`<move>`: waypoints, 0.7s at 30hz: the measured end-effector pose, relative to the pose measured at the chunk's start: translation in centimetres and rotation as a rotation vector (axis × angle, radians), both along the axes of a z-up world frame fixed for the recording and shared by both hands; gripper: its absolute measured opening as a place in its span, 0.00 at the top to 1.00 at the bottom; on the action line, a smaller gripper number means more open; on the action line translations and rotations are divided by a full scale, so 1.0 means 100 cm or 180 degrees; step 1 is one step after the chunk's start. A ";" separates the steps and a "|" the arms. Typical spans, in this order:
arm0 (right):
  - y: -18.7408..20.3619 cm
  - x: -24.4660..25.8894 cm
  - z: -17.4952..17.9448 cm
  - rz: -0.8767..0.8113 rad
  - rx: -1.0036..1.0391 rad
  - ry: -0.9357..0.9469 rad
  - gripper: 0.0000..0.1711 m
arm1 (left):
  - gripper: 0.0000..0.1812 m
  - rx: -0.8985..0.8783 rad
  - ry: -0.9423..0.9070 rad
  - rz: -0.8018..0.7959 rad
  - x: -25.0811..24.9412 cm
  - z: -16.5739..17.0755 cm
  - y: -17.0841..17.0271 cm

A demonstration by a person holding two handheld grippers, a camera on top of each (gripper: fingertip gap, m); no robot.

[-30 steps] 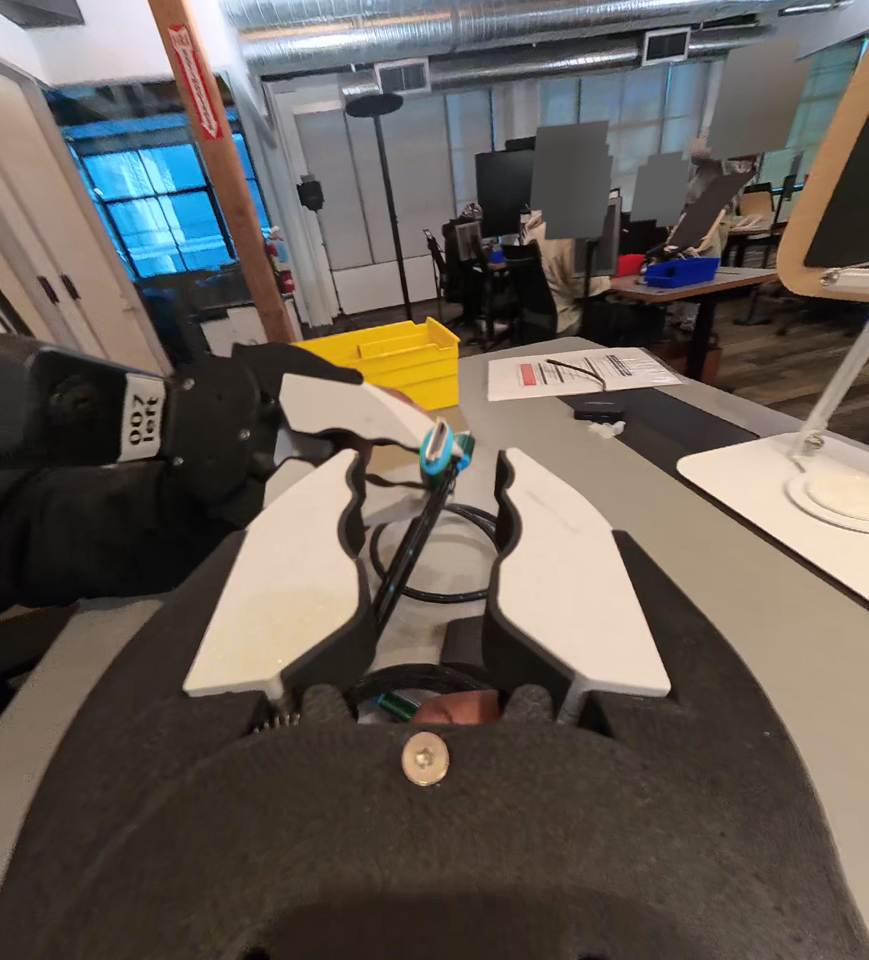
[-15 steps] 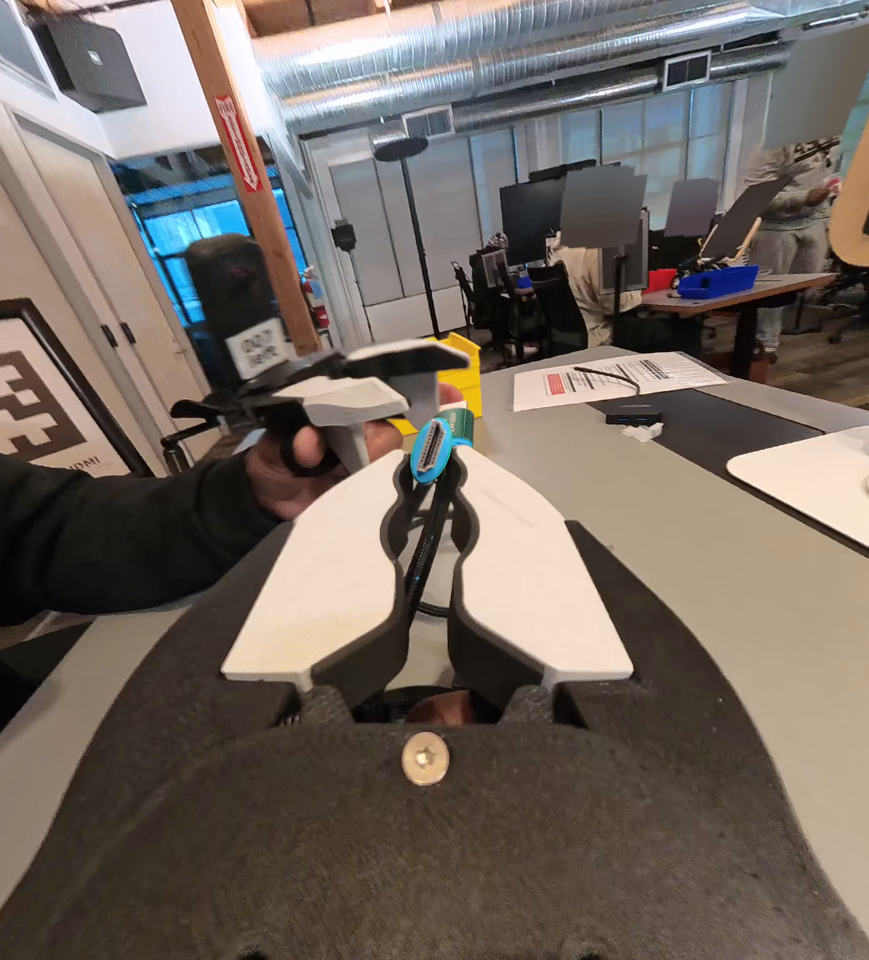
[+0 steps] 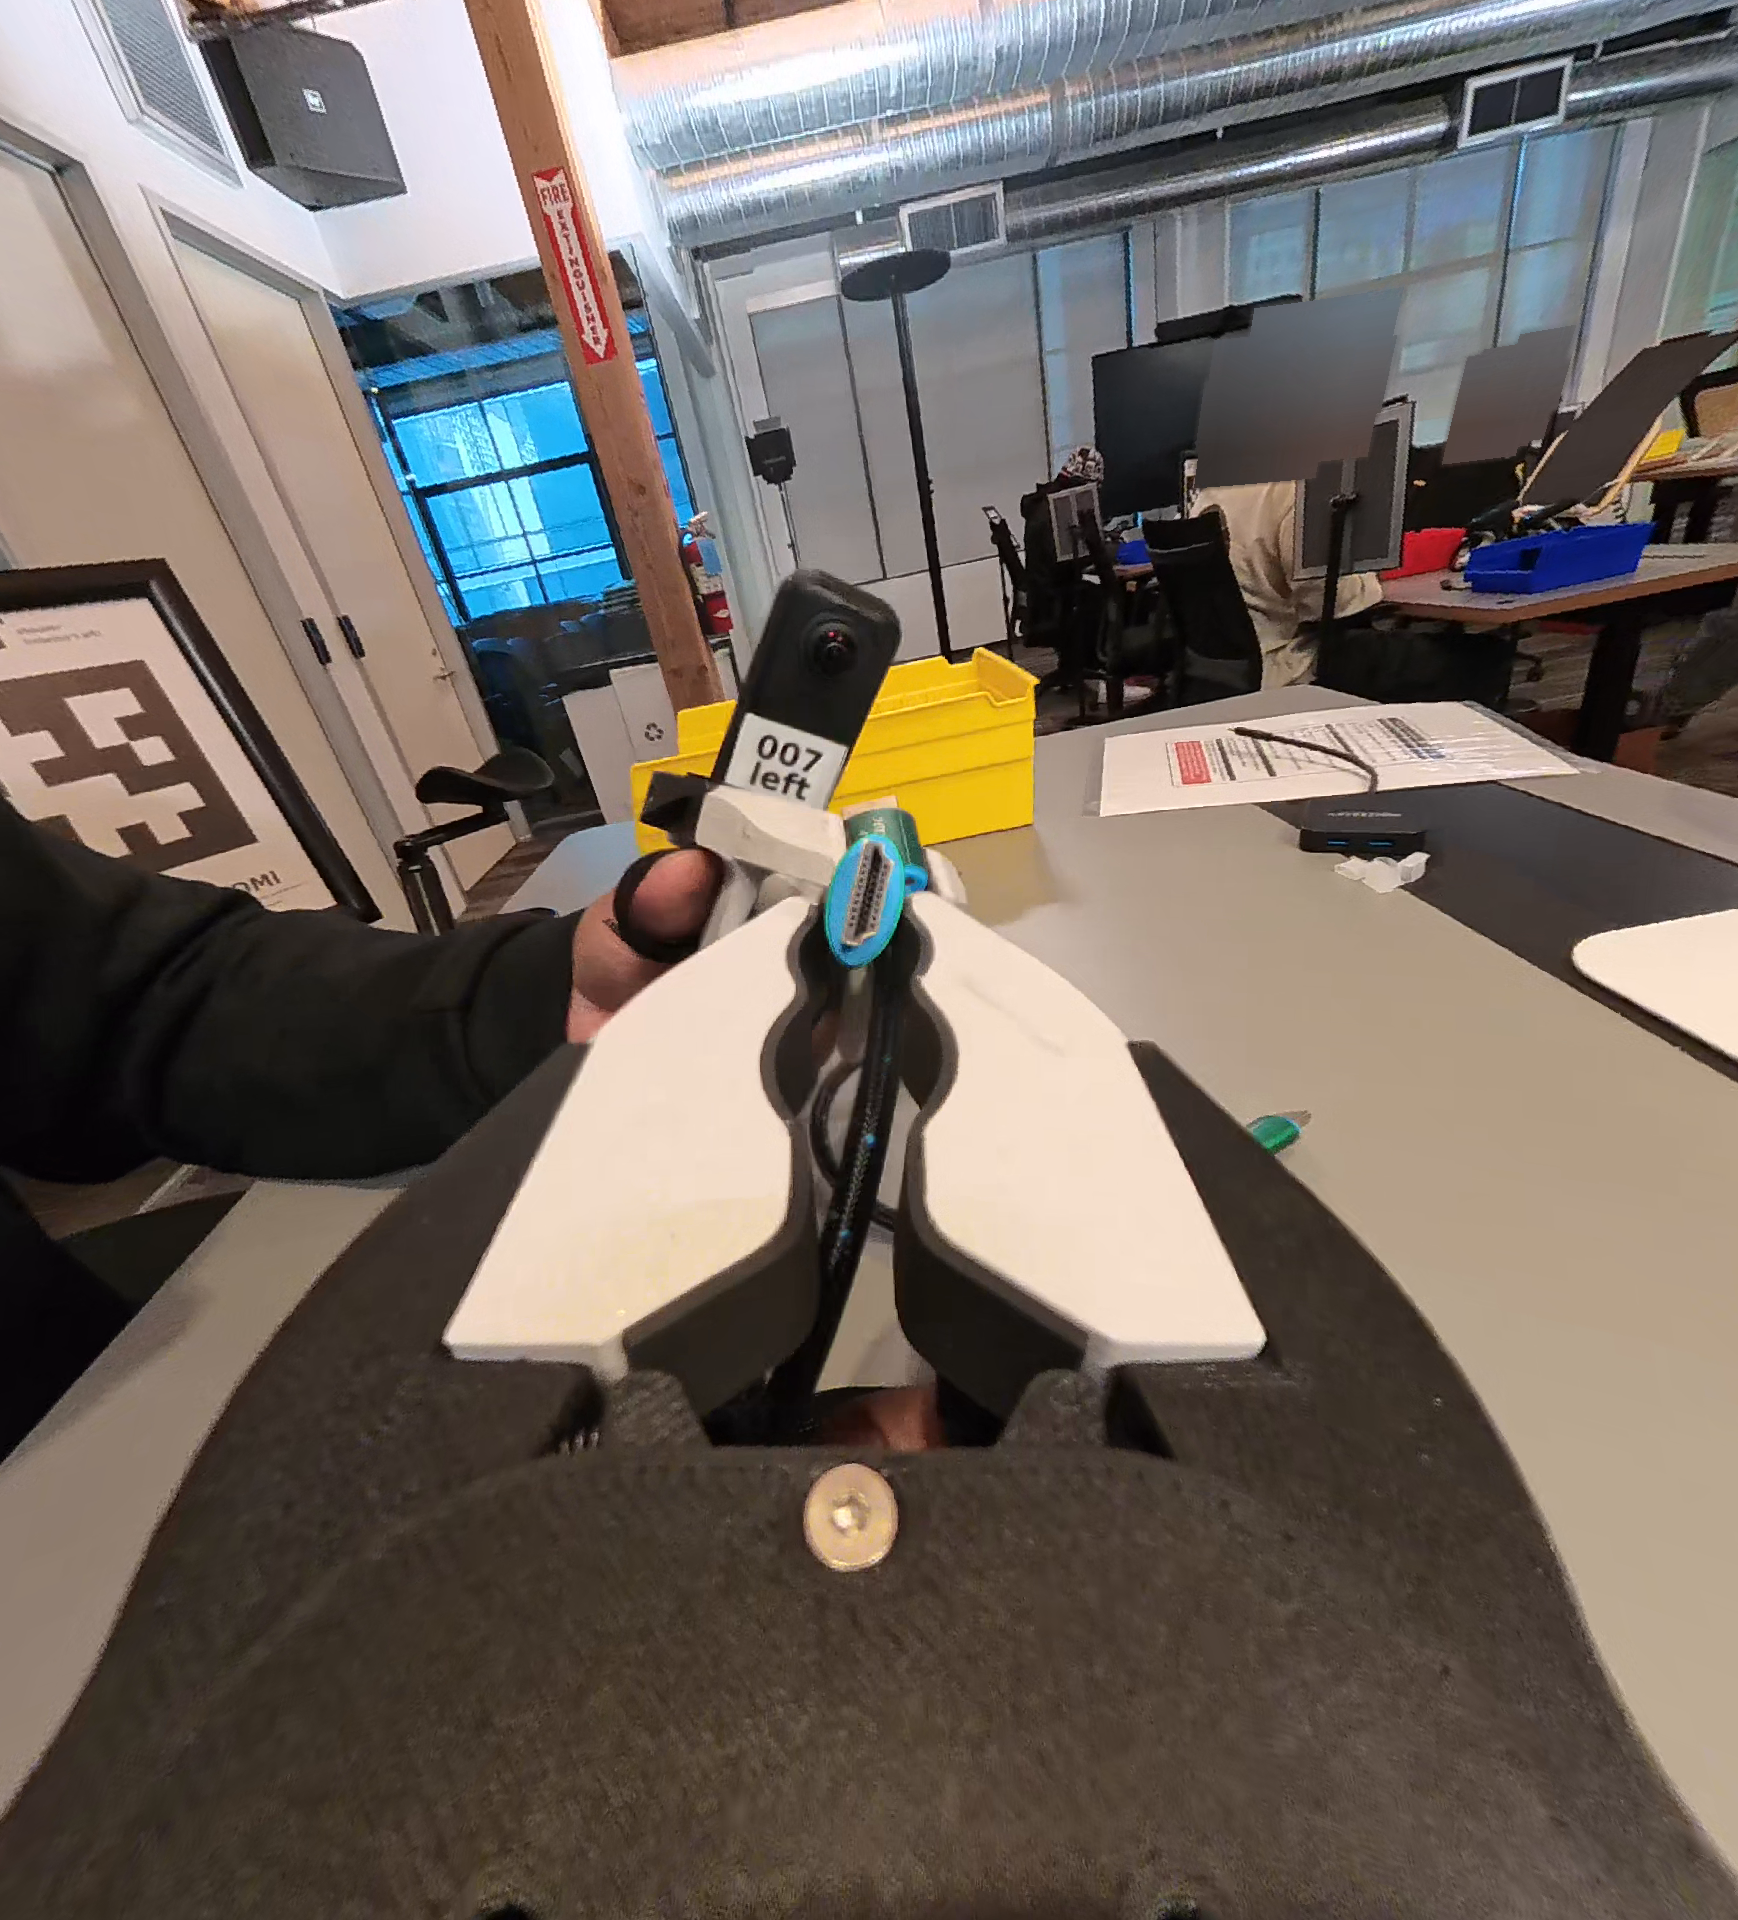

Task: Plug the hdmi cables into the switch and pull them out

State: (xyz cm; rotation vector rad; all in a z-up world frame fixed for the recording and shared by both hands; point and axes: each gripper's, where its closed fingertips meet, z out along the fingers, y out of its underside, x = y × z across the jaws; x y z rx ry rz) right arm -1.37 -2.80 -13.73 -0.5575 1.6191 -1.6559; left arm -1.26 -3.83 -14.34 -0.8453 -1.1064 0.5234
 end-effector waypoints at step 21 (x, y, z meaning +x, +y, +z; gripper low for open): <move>0.002 -0.128 0.038 -0.1259 -0.0410 -0.1249 0.93 | 0.91 0.0296 -0.0113 0.0440 0.025 -0.001 -0.057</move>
